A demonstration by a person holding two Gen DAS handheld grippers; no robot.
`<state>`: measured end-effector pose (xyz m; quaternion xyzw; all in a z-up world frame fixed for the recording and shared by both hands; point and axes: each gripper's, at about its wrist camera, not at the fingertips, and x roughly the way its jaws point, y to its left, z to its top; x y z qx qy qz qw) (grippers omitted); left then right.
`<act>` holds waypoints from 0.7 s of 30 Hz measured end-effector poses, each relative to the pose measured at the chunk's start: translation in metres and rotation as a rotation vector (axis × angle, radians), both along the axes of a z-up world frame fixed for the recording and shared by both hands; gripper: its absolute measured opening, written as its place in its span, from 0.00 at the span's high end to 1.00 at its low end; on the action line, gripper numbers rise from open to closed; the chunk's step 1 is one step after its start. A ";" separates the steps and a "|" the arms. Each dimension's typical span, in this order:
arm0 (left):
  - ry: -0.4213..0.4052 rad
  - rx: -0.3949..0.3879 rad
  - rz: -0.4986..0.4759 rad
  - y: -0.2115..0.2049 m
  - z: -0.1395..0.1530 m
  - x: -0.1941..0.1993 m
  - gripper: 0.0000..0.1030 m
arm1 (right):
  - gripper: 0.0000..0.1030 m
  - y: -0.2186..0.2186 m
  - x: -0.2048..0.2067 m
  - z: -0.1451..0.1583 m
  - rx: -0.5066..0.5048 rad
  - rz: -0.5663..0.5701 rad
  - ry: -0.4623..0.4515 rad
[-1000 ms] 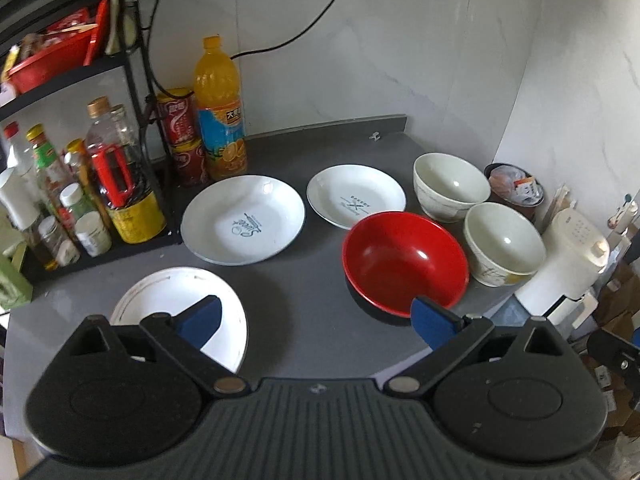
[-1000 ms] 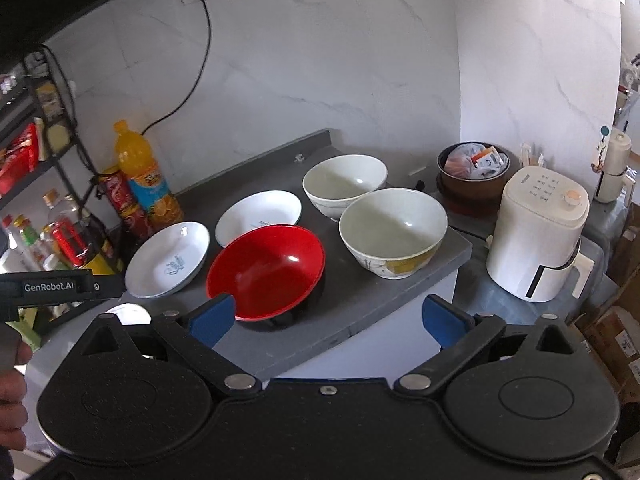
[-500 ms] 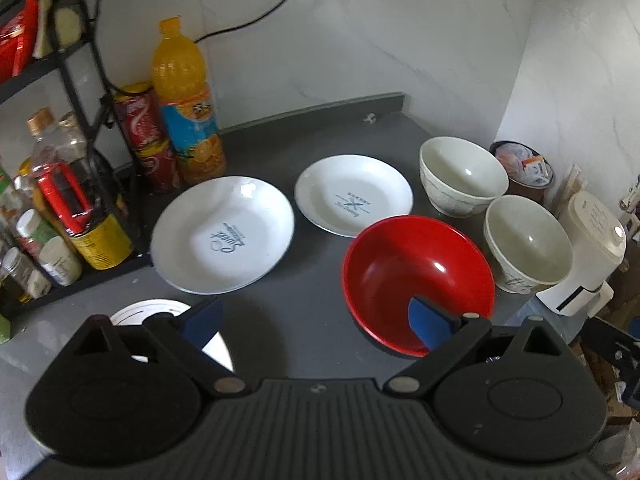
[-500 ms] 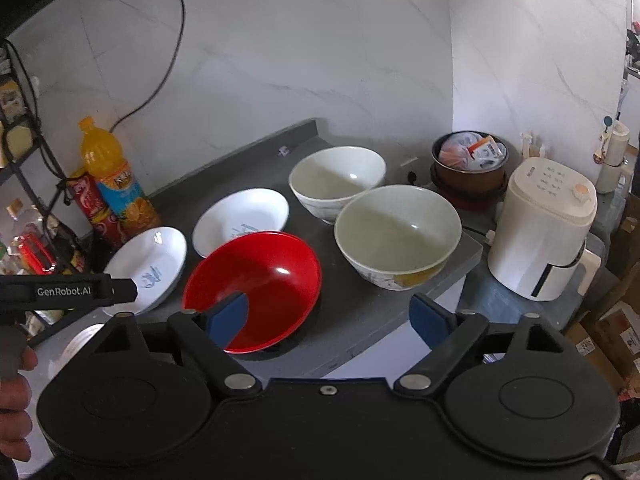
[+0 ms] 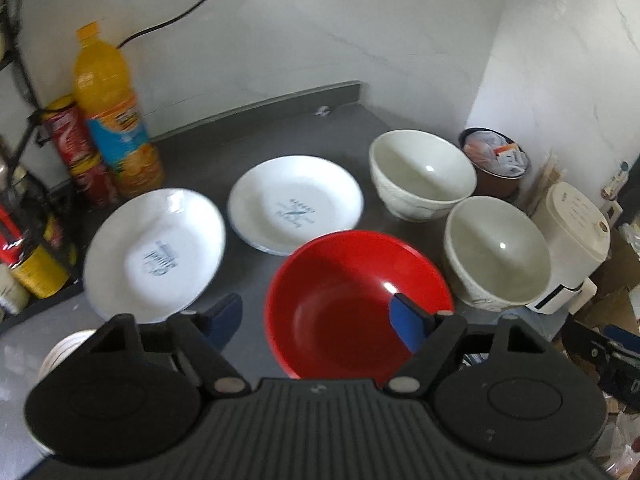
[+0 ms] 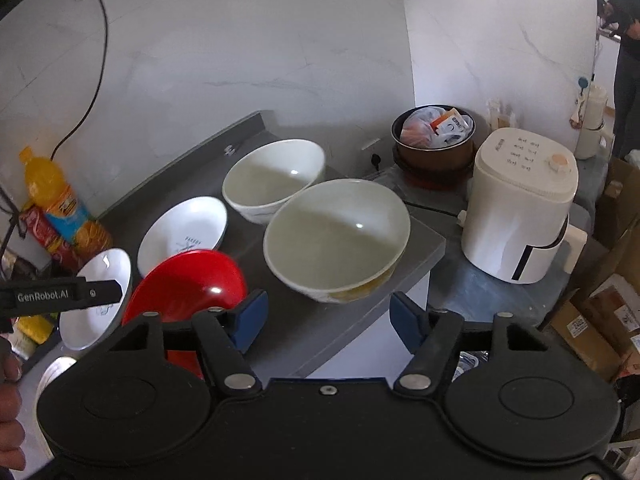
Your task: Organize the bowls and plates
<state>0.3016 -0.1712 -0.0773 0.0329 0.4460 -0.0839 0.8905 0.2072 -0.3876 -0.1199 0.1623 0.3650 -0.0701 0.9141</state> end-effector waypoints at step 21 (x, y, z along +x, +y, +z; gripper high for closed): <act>0.069 0.043 -0.063 -0.102 -0.046 0.084 0.31 | 0.49 -0.058 0.079 -0.062 0.040 -0.042 0.110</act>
